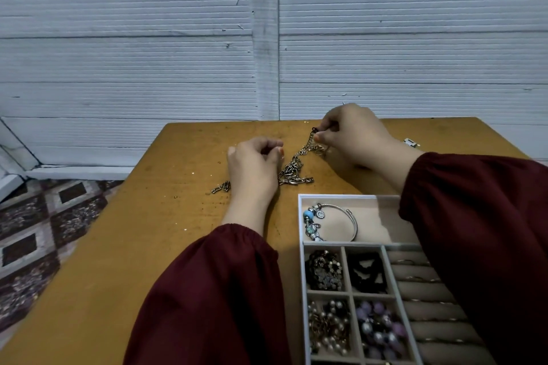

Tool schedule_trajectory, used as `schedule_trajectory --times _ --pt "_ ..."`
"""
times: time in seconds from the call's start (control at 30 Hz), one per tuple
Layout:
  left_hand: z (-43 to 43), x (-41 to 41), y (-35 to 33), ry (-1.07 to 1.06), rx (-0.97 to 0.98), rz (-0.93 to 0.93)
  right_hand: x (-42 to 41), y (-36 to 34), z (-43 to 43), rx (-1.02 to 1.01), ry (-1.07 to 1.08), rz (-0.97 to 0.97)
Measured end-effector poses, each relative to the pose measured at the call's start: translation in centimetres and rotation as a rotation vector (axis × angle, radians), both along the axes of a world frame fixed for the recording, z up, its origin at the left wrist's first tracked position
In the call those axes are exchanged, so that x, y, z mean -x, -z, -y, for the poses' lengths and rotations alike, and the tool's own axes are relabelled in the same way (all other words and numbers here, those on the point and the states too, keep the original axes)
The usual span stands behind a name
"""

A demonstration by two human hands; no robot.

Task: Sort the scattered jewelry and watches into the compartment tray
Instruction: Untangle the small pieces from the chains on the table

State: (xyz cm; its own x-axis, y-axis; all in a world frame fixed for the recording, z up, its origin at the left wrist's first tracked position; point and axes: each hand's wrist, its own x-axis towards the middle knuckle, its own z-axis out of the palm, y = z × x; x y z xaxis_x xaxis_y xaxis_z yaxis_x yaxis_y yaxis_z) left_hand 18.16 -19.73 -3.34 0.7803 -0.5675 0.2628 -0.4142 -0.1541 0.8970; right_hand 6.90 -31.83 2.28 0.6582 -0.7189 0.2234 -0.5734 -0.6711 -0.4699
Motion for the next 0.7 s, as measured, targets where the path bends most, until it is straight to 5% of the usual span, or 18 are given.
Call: schedule_trajectory --times 0.33,0.7 --pt "-1.8 2.3 -0.8 0.034 0.274 -0.181 1.9 -3.1 -1.9 -0.186 -0.038 0.265" --pt "-4.9 6.3 -1.8 0.082 0.353 -0.244 4.6 -6.8 -5.1 -0.428 -0.072 0.536"
